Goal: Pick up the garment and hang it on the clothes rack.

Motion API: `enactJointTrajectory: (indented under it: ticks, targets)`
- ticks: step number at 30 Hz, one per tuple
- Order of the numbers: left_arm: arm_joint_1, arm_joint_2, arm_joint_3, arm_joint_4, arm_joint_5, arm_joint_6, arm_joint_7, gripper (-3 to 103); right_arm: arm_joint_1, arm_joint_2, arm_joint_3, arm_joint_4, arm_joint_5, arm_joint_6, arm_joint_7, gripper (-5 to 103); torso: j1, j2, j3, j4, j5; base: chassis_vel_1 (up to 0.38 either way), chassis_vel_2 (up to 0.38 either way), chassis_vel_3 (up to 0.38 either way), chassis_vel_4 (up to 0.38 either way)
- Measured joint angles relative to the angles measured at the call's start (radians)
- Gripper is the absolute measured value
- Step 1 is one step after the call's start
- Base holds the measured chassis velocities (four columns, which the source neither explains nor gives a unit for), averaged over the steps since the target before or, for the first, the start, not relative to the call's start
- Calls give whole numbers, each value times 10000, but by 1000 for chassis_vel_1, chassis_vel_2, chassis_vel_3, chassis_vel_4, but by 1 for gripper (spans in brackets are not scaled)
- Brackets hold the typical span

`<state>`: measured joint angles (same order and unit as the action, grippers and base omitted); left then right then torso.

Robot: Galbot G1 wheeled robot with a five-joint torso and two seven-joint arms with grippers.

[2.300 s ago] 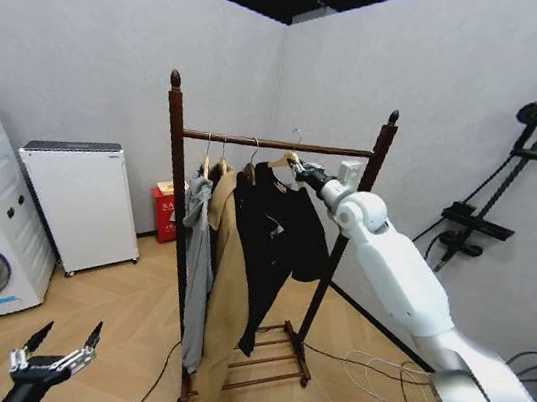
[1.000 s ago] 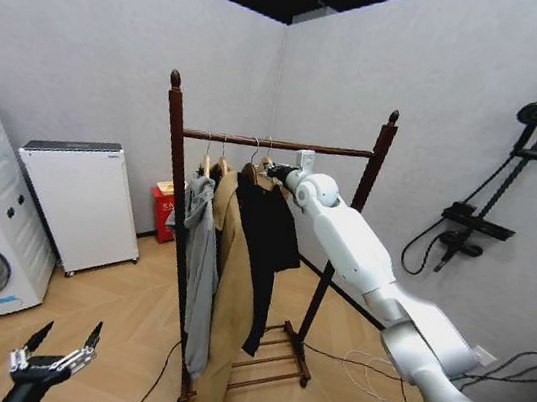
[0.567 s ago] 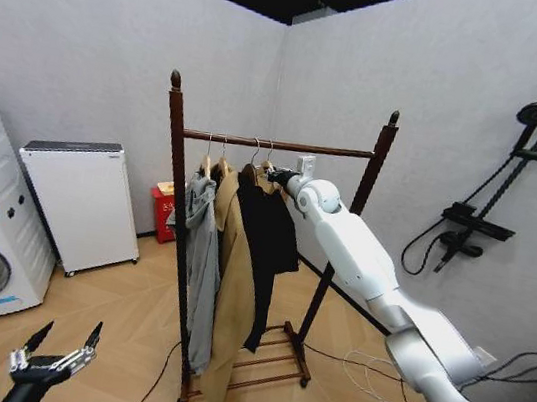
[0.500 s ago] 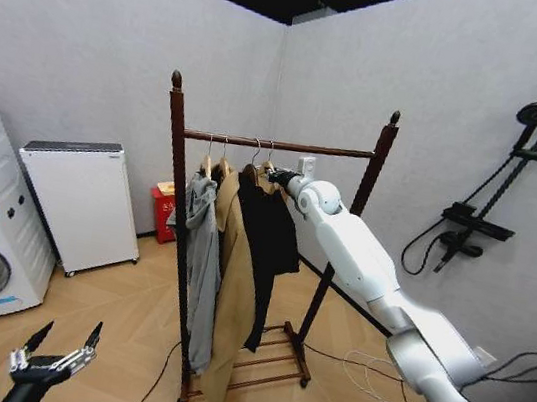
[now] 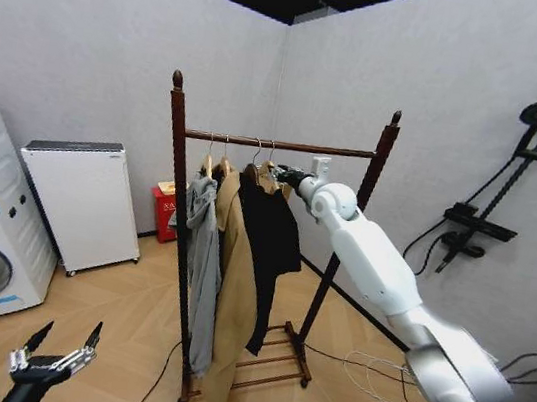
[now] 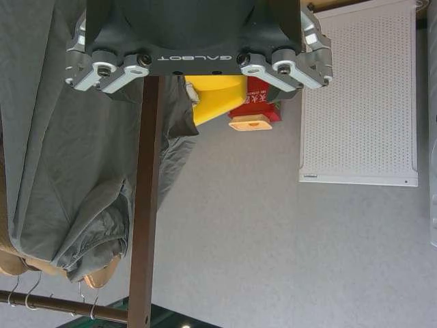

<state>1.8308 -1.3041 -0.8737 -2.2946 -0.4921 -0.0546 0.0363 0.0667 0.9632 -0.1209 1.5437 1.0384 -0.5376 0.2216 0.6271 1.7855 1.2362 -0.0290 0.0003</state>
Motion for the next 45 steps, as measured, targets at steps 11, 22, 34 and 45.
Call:
enactJointTrajectory:
  ticks: [11,22,34,45]
  targets:
    - [1,-1,0,0,0,0,0,100,-6067,-2668,4698,4568,-232,-189,1529,99,-1,2,-1,-2,8,0,0,0,0]
    - [0,0,-1,0,0,0,-1,100,-12970,-917,10205,7340,-2608,251,619,100,-3,3,-2,1,0,0,0,0,0]
    - [0,0,0,0,0,0,-1,100,-15287,1415,11227,8367,-4634,1156,-15,100,0,1,0,6,-5,-40,-47,-40,-43]
    - [0,0,0,0,0,-1,-1,100,-15211,1873,10336,8897,-5071,1141,286,100,3,-1,1,3,-5,-49,-147,-148,-37]
